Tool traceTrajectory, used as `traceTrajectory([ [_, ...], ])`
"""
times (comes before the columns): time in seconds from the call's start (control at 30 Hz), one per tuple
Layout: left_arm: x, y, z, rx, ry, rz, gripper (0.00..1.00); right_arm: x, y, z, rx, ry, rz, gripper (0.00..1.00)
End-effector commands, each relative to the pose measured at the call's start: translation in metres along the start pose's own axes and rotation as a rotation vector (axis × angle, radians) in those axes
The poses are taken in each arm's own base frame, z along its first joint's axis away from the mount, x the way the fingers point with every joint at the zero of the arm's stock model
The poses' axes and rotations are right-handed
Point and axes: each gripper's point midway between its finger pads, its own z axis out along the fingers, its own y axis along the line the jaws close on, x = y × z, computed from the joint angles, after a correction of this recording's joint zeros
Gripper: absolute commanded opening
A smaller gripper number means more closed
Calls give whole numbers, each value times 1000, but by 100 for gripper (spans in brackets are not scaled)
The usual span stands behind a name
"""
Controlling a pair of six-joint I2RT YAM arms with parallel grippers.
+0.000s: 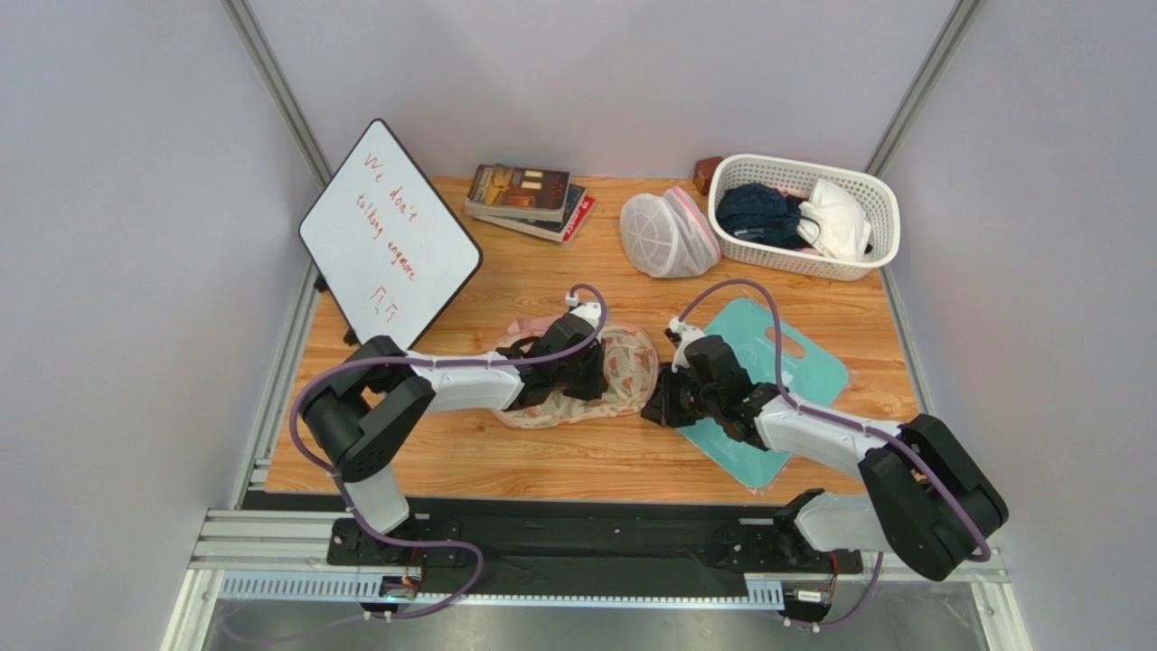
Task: Unzip the laundry bag and remove the bra
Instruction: Unzip the laundry bag at the center of the board, then open the laundry bag at the center of the board.
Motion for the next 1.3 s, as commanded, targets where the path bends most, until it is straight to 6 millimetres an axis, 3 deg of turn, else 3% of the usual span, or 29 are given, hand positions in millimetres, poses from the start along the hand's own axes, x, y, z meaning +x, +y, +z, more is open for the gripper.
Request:
traceTrajectory([
  [0.0, 40, 28, 9, -106, 97, -51, 0, 22, 18, -6, -63, 62, 9, 0],
  [0.33, 34, 24, 8, -93, 84, -43, 0, 29, 34, -4, -96, 77, 2, 0],
  [0.4, 29, 19, 6, -60, 69, -5, 0, 22, 39, -5, -104, 61, -8, 0],
  [0.43, 23, 14, 1, -39, 57, 8, 3, 21, 39, -6, -96, 66, -6, 0],
  [0.5, 14, 9, -6, -23, 43, 45, 31, 8, 45, -12, -94, 38, -22, 2],
  [0.53, 3, 4, -15, -11, 15, 59, 42, 9, 43, -16, -78, 51, -35, 6],
  [0.57, -3, 1, -19, -5, 6, 72, 56, 5, 43, -20, -66, 40, -42, 21],
  [0.6, -10, -2, -26, -4, 4, 98, 61, -9, 52, -27, -80, 6, -58, 31],
  [0.63, -21, -9, -36, 16, -19, 112, 65, -8, 50, -33, -65, 18, -69, 41],
  [0.7, -34, -16, -50, 27, -30, 150, 79, -21, 54, -47, -50, -15, -88, 70],
  [0.77, -44, -20, -66, 30, -40, 172, 91, -31, 55, -56, -32, -44, -106, 87],
  [0.93, -76, -27, -98, 42, -102, 182, 99, -59, 61, -80, -35, -130, -116, 91],
  [1.03, -84, -19, -108, 21, -107, 168, 99, -73, 57, -83, -30, -156, -121, 91],
  [1.17, -81, 3, -113, -25, -91, 131, 99, -97, 61, -83, -69, -179, -163, 80],
  [1.2, -74, 20, -110, -55, -79, 100, 99, -103, 58, -77, -66, -175, -171, 78],
  [1.27, -70, 26, -110, -20, -83, 47, 99, -107, 58, -67, -84, -145, -174, 70],
])
